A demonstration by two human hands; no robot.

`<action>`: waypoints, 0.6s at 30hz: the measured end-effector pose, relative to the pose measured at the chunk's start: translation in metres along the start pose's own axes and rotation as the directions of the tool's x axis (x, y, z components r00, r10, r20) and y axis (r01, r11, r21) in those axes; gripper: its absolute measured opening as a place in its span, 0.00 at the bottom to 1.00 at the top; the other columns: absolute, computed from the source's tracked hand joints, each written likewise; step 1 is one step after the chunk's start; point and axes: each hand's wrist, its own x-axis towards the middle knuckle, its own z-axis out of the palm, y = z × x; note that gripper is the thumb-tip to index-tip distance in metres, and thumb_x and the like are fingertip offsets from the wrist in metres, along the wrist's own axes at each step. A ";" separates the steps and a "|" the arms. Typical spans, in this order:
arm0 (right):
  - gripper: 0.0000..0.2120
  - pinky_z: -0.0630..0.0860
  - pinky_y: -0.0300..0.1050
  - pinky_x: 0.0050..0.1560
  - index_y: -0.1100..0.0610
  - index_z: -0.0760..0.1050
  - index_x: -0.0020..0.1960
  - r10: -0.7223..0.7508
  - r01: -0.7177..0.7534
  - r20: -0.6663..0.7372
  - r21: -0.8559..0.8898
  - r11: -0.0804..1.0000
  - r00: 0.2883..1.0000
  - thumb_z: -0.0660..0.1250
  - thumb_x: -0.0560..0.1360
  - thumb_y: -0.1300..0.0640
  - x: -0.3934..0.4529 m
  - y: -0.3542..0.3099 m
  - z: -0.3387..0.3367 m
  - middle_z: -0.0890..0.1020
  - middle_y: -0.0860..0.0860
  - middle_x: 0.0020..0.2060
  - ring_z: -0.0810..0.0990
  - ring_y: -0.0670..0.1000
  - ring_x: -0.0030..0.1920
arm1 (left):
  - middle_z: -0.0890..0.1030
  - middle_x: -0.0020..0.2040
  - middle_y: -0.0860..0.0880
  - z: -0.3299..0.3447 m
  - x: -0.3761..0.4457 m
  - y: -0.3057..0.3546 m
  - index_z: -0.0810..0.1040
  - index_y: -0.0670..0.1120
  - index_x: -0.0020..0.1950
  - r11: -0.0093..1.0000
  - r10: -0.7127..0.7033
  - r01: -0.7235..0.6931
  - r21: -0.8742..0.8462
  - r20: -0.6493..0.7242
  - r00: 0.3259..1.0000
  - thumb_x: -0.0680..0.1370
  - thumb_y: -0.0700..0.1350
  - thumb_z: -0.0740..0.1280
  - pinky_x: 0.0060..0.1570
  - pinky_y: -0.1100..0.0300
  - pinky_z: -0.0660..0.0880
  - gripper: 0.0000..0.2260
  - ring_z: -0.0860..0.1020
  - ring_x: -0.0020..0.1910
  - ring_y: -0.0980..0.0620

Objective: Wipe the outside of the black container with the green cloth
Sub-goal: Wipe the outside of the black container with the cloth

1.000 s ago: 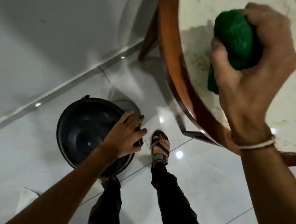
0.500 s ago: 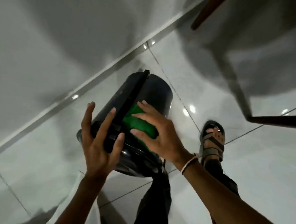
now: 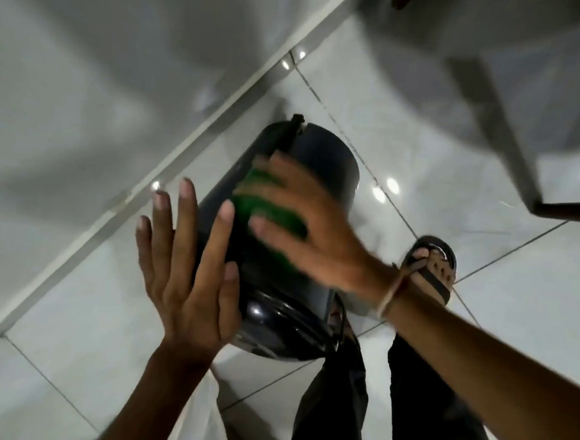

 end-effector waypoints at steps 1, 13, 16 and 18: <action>0.21 0.57 0.51 0.84 0.47 0.74 0.74 -0.073 0.074 0.055 -0.008 0.997 0.996 0.64 0.82 0.44 -0.020 -0.009 0.005 0.70 0.50 0.80 0.59 0.45 0.84 | 0.55 0.87 0.47 -0.001 -0.005 0.001 0.61 0.47 0.84 1.000 0.026 -0.026 0.000 0.012 1.000 0.88 0.50 0.48 0.87 0.49 0.48 0.24 0.50 0.88 0.51; 0.19 0.64 0.47 0.78 0.52 0.80 0.68 0.016 -0.019 0.135 0.027 0.999 0.991 0.69 0.78 0.49 0.023 -0.012 0.001 0.77 0.54 0.74 0.69 0.54 0.79 | 0.55 0.88 0.53 0.003 -0.011 0.006 0.58 0.49 0.86 0.995 0.096 -0.096 0.006 -0.017 0.995 0.88 0.51 0.49 0.88 0.51 0.50 0.25 0.54 0.88 0.51; 0.20 0.61 0.49 0.82 0.55 0.80 0.68 -0.095 0.100 0.193 -0.020 0.995 0.977 0.66 0.80 0.48 0.007 -0.001 0.000 0.77 0.57 0.74 0.67 0.56 0.80 | 0.58 0.88 0.50 0.002 -0.022 0.010 0.60 0.47 0.85 0.987 0.160 -0.160 0.021 0.004 0.987 0.88 0.50 0.50 0.87 0.50 0.53 0.25 0.56 0.88 0.49; 0.18 0.59 0.42 0.79 0.60 0.80 0.68 0.089 -0.088 0.017 -0.075 0.993 0.996 0.68 0.81 0.52 0.029 0.034 -0.011 0.77 0.60 0.73 0.69 0.59 0.79 | 0.59 0.88 0.50 0.003 -0.026 0.011 0.62 0.48 0.85 0.989 0.146 -0.146 0.030 -0.011 0.989 0.88 0.51 0.50 0.87 0.48 0.55 0.25 0.57 0.88 0.48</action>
